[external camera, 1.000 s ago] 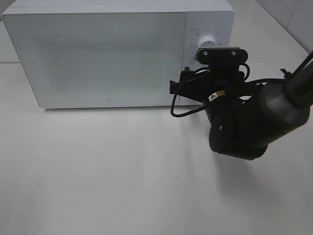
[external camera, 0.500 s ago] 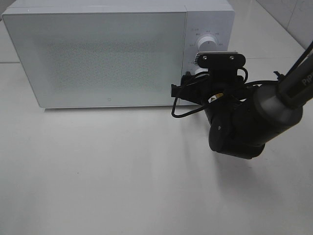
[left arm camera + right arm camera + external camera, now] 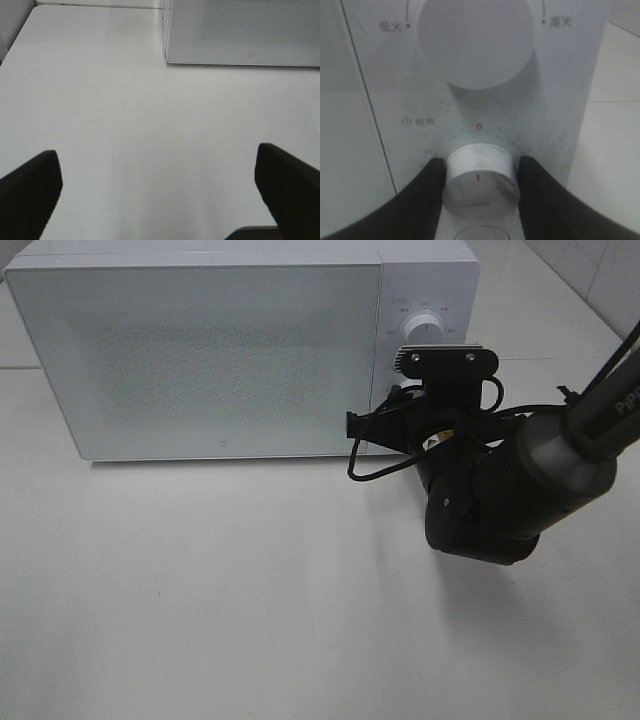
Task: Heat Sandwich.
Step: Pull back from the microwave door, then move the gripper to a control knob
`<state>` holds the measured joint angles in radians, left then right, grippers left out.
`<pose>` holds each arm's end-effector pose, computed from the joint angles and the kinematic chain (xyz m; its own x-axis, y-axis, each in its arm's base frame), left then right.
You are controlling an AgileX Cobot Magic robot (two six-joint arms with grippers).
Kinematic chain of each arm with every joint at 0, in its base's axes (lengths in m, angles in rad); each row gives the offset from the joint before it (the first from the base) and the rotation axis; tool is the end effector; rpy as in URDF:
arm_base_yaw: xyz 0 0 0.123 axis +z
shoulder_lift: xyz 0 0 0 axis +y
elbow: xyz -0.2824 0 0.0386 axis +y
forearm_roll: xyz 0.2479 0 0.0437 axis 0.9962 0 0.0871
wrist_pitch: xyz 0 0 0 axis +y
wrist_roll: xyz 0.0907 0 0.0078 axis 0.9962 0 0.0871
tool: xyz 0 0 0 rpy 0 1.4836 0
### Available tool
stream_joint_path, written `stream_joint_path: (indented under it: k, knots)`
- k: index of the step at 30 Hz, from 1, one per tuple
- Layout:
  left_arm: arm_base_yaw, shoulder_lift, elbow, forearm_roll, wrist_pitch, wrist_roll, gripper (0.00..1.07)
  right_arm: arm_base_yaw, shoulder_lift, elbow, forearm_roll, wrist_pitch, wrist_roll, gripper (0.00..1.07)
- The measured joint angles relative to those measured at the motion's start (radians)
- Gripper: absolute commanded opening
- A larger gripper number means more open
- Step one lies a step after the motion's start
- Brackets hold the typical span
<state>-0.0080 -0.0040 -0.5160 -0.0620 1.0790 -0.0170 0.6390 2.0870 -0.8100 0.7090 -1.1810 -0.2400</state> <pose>-0.0082 -0.0049 0.2802 -0.4559 -0.0426 -0.8890 0.0356 0.9972 -0.0660 0.3207 0.1700 0.1165 -0.0916 0.0066 -0.9958 0.0110 0.9999 0.0056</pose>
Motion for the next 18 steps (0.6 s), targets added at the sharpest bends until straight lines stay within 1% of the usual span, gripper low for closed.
stream_joint_path:
  k: [1, 2, 18]
  knots:
    - [0.000, 0.000, 0.000, 0.000, 0.000, 0.000, 1.00, 0.000, 0.000, 0.000, 0.000, -0.001, 0.002, 0.11]
    - [0.000, 0.000, 0.000, 0.000, 0.000, 0.000, 1.00, 0.000, 0.000, 0.000, 0.000, -0.001, 0.002, 0.10]
    - [0.000, 0.000, 0.000, 0.000, 0.000, 0.000, 1.00, 0.000, 0.000, 0.000, 0.000, -0.001, 0.011, 0.13]
